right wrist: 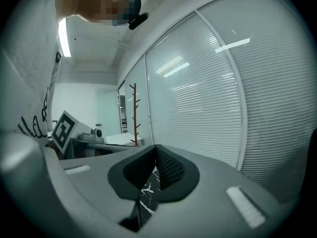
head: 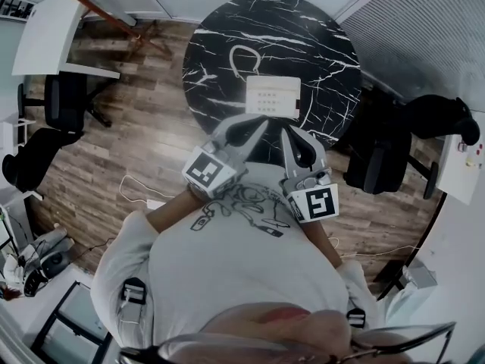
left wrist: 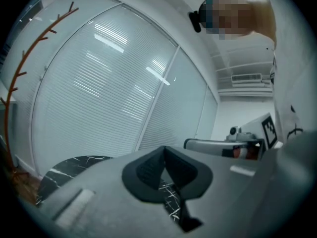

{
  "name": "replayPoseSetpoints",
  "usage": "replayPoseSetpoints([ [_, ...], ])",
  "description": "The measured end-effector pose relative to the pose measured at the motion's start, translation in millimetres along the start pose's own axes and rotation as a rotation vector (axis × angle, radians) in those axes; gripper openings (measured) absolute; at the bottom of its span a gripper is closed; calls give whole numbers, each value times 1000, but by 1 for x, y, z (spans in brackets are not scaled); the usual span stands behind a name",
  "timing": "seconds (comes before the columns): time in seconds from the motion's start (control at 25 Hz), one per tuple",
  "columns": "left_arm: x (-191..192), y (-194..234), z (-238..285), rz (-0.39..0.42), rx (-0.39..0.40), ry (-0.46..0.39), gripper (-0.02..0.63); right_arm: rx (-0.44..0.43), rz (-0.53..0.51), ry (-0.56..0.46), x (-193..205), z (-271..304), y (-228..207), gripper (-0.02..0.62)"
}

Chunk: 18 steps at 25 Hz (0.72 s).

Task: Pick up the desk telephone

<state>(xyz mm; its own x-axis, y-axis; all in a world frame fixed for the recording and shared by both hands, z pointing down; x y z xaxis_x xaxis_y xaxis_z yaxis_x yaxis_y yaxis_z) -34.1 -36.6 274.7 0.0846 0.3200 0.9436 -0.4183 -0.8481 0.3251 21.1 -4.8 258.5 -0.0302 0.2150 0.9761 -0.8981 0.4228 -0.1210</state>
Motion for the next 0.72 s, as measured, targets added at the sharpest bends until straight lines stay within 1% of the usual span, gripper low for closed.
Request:
replayPoseSetpoints([
  [0.24,10,-3,18,-32,-11,27,5,16,16,18,8,-3,-21,6],
  [0.48,29,-7,25,-13,-50,66,5,-20,26,38,20,-9,-33,8],
  [0.72,37,1,32,-62,-108,62,5,-49,26,57,32,-3,-47,8],
])
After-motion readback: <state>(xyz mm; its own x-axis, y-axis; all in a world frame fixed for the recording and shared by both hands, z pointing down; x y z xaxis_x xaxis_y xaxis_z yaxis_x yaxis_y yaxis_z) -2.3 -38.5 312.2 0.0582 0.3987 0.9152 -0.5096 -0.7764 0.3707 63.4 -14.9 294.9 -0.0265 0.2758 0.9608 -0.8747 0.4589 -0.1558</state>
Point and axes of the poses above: the fingertips, and each gripper's own axes: z forward along the fingers, y to its left, x out of its underside, the point moved 2 cm from there along -z, backward along the fingers, and after that the axes turned 1 degree about x, right-handed, at the moved point
